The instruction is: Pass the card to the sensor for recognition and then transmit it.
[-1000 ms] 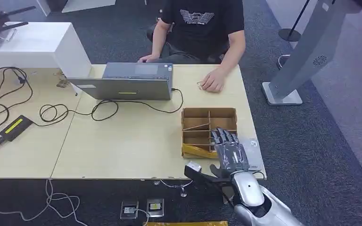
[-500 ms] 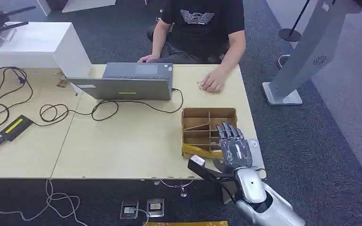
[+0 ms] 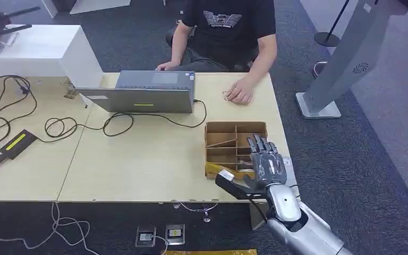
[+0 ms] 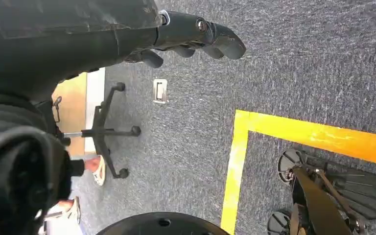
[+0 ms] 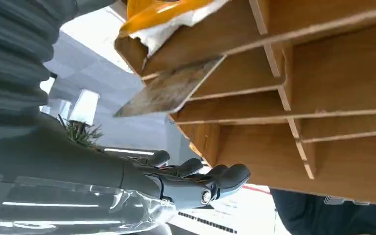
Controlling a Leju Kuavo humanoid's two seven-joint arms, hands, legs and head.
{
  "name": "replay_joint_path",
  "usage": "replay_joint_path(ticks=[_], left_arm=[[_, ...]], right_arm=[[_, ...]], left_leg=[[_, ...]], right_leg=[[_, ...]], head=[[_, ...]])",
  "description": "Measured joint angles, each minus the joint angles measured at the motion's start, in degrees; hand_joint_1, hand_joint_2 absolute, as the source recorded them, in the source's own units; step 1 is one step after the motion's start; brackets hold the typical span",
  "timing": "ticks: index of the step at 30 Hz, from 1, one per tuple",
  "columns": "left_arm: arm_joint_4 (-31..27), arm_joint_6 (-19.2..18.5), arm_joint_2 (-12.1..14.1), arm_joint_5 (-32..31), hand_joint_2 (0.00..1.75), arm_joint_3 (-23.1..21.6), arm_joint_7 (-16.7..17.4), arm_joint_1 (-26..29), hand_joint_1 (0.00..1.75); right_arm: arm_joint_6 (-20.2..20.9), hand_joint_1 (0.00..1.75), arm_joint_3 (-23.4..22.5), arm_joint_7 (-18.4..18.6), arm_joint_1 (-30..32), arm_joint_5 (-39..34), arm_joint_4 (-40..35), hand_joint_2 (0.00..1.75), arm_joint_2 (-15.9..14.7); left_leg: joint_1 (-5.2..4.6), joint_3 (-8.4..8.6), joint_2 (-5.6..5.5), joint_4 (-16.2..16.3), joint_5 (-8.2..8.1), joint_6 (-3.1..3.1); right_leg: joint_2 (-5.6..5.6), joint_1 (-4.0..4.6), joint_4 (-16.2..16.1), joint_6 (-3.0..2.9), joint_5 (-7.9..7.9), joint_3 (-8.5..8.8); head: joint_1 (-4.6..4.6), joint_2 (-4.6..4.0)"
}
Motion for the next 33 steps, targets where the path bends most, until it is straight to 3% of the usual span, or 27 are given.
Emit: replay_joint_path(ticks=[2, 3, 4, 15, 33], left_arm=[[0.0, 0.0, 0.0, 0.0, 0.0, 0.0, -0.1, 0.0, 0.0], [0.0, 0.0, 0.0, 0.0, 0.0, 0.0, -0.2, 0.0, 0.0], [0.0, 0.0, 0.0, 0.0, 0.0, 0.0, -0.2, 0.0, 0.0], [0.0, 0.0, 0.0, 0.0, 0.0, 0.0, -0.2, 0.0, 0.0], [0.0, -0.1, 0.2, 0.0, 0.0, 0.0, -0.2, 0.0, 0.0]], right_arm=[[0.0, 0.0, 0.0, 0.0, 0.0, 0.0, 0.3, 1.75, 0.0], [0.0, 1.5, 0.0, 0.0, 0.0, 0.0, 0.4, 1.75, 0.0], [0.1, 1.75, 0.0, 0.0, 0.0, 0.0, 0.5, 1.75, 0.0], [0.2, 1.75, -0.1, 3.1, -0.8, 1.4, 1.5, 1.75, -0.3], [-0.2, 1.75, 0.0, 2.8, -1.8, 1.4, 1.5, 1.75, -0.7]], left_leg=[[0.0, 0.0, 0.0, 0.0, 0.0, 0.0], [0.0, 0.0, 0.0, 0.0, 0.0, 0.0], [0.0, 0.0, 0.0, 0.0, 0.0, 0.0], [0.0, 0.02, 0.0, 0.0, 0.01, 0.0], [0.0, 0.01, 0.0, 0.0, 0.01, 0.0]], right_leg=[[0.0, 0.0, 0.0, 0.0, 0.0, 0.0], [0.0, 0.0, 0.0, 0.0, 0.0, 0.0], [0.0, 0.0, 0.0, 0.0, 0.0, 0.0], [0.01, 0.0, 0.0, 0.0, 0.0, 0.0], [0.01, 0.0, 0.0, 0.0, 0.0, 0.0]], head=[[0.02, 0.0], [0.02, 0.0], [0.02, 0.0], [0.02, -0.02], [0.0, 0.0]])
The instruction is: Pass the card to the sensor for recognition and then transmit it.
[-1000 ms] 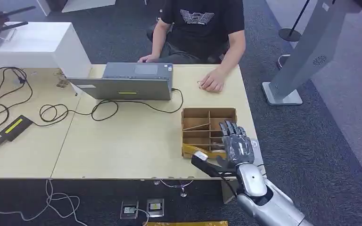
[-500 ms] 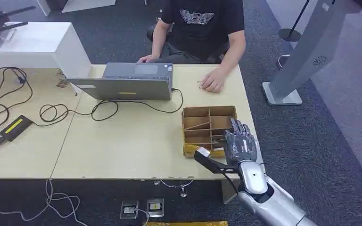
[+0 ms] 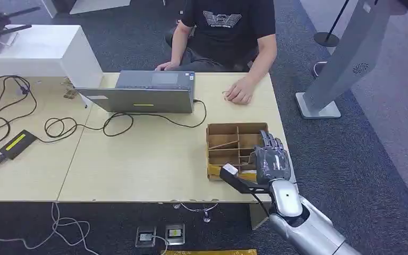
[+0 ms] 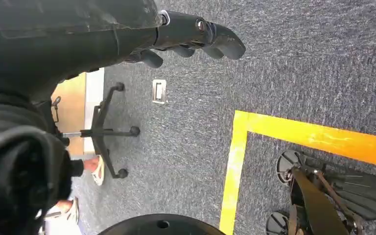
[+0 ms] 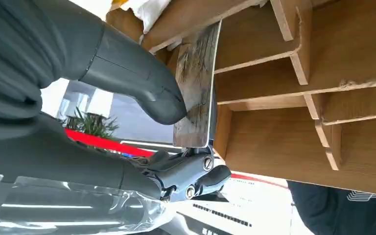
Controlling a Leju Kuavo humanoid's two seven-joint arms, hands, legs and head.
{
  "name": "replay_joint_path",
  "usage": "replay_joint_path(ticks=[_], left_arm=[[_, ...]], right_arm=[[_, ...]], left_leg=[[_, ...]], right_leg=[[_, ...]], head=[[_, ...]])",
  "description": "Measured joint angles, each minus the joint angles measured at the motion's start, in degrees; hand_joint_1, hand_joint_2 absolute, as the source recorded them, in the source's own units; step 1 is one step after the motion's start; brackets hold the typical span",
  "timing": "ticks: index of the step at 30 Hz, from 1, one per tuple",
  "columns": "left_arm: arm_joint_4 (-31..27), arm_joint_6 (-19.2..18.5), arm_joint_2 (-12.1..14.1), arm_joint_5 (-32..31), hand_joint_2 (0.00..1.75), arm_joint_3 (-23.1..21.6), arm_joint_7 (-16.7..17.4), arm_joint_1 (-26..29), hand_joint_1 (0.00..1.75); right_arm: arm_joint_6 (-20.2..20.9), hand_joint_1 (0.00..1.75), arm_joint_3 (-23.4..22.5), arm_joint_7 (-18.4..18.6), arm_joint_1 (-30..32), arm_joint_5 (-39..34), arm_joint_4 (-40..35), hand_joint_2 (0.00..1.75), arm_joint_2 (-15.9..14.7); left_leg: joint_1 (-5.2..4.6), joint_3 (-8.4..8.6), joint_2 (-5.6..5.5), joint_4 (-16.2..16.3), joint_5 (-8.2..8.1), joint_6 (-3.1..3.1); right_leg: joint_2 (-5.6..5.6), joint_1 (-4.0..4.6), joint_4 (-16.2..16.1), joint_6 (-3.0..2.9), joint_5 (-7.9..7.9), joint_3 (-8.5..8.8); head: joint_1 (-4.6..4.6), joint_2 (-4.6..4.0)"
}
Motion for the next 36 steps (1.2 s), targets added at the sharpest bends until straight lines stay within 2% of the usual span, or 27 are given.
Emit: replay_joint_path(ticks=[14, 18, 20, 22, 29, 36], left_arm=[[0.0, 1.4, 0.0, 0.4, 0.0, 0.0, 0.0, 0.0, 0.0], [0.0, 1.4, 0.0, 0.4, 0.0, -0.1, -0.1, 0.0, 0.0], [0.0, 1.1, 0.0, 0.4, 0.0, -0.1, -1.0, 0.0, 0.0], [0.0, 0.9, 0.0, 0.4, 0.0, -0.1, -2.1, 0.0, 0.0], [0.0, -0.2, 0.1, 0.2, 0.0, -0.5, -2.8, 0.0, 0.0], [0.0, -0.6, 0.1, -0.4, 0.0, -0.9, -2.9, 0.0, 0.0]], right_arm=[[-4.2, 1.75, 1.2, -3.6, -1.6, -3.6, 2.2, 1.75, 0.3], [-10.6, 1.75, 1.6, -4.0, -2.1, -2.0, 2.5, 1.75, 0.3], [-14.8, 1.75, 1.4, -4.2, -2.6, 0.0, 1.6, 1.75, 0.3], [-17.1, 1.75, 0.7, -4.4, -3.4, 1.7, -0.6, 1.75, 0.3], [-18.1, 1.75, -1.2, -5.0, -4.4, 4.3, -8.7, 1.75, 0.3], [-19.6, 1.75, -2.5, -5.0, -4.2, 4.0, -11.2, 1.75, 0.3]], left_leg=[[0.0, -0.01, 0.0, 0.0, 0.0, 0.0], [0.0, 0.0, 0.0, 0.0, 0.01, 0.0], [0.0, 0.0, 0.0, 0.0, 0.03, -0.01], [0.0, 0.01, 0.01, 0.0, 0.03, -0.02], [0.0, 0.01, 0.0, 0.0, 0.04, -0.02], [0.0, 0.01, 0.0, 0.0, 0.04, -0.02]], right_leg=[[0.0, 0.0, 0.0, 0.0, 0.0, 0.0], [0.0, 0.0, 0.0, 0.0, 0.01, 0.01], [0.01, 0.0, 0.0, 0.0, 0.01, 0.0], [0.01, 0.0, 0.0, 0.0, 0.02, 0.0], [0.0, 0.0, 0.0, 0.0, 0.02, 0.01], [0.01, 0.0, 0.0, 0.0, 0.02, 0.01]], head=[[0.02, 0.0], [0.02, 0.0], [0.02, 0.0], [0.02, 0.0], [0.02, -0.02], [0.02, 0.0]])
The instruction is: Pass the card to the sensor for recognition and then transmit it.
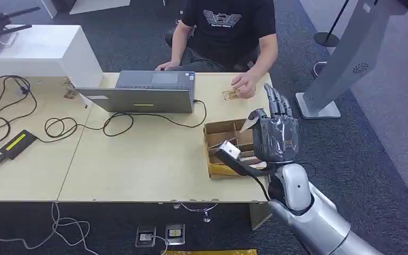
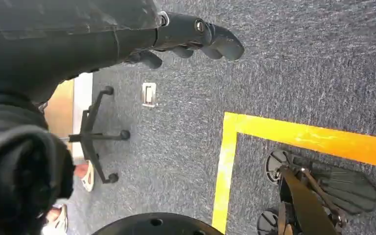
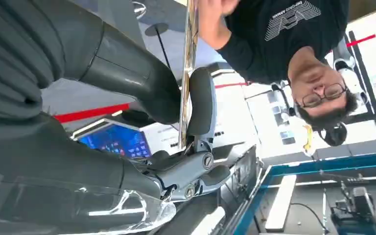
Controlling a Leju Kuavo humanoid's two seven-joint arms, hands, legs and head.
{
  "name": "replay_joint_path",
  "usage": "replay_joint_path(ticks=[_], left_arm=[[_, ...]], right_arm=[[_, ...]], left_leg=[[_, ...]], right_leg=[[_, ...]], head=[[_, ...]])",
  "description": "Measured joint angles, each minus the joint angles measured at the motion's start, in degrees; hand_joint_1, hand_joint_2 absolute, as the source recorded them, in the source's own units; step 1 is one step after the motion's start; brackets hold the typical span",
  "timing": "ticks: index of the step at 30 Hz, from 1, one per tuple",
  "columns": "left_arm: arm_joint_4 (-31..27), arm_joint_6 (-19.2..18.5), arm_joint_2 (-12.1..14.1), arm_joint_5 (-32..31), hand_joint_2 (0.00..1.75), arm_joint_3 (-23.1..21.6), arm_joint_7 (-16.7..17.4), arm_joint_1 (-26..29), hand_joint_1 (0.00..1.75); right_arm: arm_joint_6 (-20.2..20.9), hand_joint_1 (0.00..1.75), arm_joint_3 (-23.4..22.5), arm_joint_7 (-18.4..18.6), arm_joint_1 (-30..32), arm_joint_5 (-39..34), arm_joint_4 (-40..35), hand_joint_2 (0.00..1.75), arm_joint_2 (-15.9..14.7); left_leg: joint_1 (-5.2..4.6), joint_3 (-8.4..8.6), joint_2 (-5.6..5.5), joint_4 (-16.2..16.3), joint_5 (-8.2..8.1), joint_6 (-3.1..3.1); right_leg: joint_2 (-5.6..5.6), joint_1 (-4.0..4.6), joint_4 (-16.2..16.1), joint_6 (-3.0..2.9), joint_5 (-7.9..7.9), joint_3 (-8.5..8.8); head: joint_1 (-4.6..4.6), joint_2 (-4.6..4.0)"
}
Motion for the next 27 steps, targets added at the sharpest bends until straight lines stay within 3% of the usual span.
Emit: replay_joint_path(ticks=[7, 17, 22, 27], left_arm=[[0.0, -0.6, 0.0, -0.6, 0.0, -0.4, 0.0, -0.1, 0.0], [0.0, -2.3, 0.0, -1.8, 0.0, -1.7, 1.4, -0.2, 0.0], [0.0, -2.9, 0.1, -2.5, 0.0, -2.4, 1.4, -0.3, 0.0], [0.0, -3.8, 0.8, -3.2, 0.0, -3.1, -0.8, -0.3, 0.0]], right_arm=[[-0.5, 1.75, -0.1, -1.9, -0.4, -4.4, 1.7, 1.75, 0.9], [-0.3, 1.75, -0.1, -2.9, -1.7, -7.0, 9.7, 1.75, 3.7], [1.8, 1.75, -0.1, -0.9, -3.5, -4.5, 13.2, 1.75, 4.4], [5.6, 1.75, -1.2, 1.6, -4.9, 1.0, 14.6, 1.75, 4.5]], left_leg=[[0.01, -0.01, 0.0, 0.0, 0.0, 0.0], [0.02, -0.04, -0.01, 0.0, 0.01, -0.01], [0.01, -0.03, -0.01, 0.0, 0.01, -0.01], [0.01, -0.02, -0.01, 0.0, 0.01, -0.01]], right_leg=[[-0.01, 0.01, 0.0, 0.0, 0.0, 0.0], [-0.01, 0.01, 0.0, 0.0, 0.0, 0.0], [-0.02, 0.01, 0.0, 0.0, 0.0, 0.0], [-0.01, 0.01, 0.0, 0.0, 0.0, 0.0]], head=[[-0.02, 0.0], [0.0, 0.0], [0.0, 0.0], [0.0, 0.0]])
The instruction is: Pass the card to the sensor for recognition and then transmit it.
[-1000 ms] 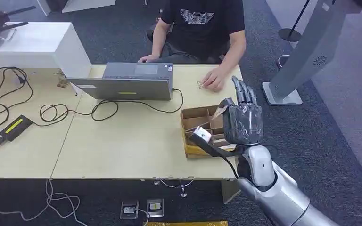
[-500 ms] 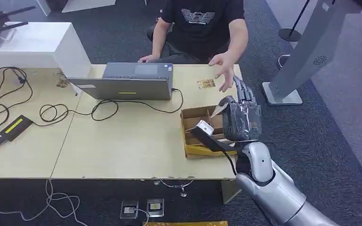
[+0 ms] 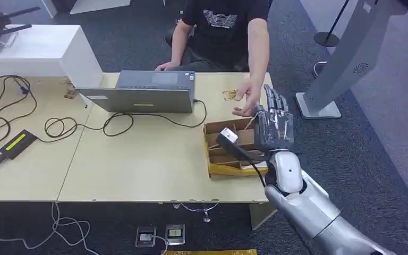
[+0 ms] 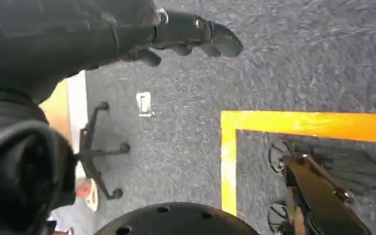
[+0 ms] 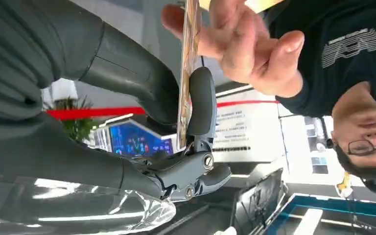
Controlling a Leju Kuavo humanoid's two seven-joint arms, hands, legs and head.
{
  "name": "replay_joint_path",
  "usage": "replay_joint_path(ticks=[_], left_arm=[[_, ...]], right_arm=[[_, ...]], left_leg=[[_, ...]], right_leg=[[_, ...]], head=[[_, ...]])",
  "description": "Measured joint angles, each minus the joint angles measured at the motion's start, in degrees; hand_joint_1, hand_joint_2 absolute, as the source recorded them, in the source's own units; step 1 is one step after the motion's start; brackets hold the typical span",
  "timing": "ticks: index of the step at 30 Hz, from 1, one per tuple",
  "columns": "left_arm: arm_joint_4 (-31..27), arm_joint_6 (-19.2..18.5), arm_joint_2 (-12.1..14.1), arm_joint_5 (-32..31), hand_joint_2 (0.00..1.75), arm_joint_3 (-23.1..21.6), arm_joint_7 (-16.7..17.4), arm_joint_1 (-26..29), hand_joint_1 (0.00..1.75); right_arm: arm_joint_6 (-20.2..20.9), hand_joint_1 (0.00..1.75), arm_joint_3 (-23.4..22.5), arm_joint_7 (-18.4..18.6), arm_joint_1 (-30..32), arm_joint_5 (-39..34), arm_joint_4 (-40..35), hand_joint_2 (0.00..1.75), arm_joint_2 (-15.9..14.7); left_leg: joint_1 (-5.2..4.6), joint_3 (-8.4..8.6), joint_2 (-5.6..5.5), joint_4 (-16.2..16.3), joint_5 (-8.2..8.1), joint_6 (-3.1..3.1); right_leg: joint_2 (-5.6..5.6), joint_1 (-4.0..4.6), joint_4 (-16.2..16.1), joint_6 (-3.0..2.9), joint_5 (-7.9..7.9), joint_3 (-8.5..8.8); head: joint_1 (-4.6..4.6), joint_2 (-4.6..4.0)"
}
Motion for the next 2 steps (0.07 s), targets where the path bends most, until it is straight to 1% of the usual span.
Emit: replay_joint_path(ticks=[2], left_arm=[[0.0, -0.4, 0.1, -0.3, 0.0, -0.3, -0.4, 0.0, 0.0]], right_arm=[[1.6, 1.75, -0.6, 0.8, -0.2, 1.3, 0.3, 1.75, 0.0]], left_leg=[[0.0, 0.0, 0.0, 0.0, 0.0, 0.0]], right_leg=[[-0.01, 0.0, 0.0, 0.0, 0.0, 0.0]], head=[[0.0, 0.0]])
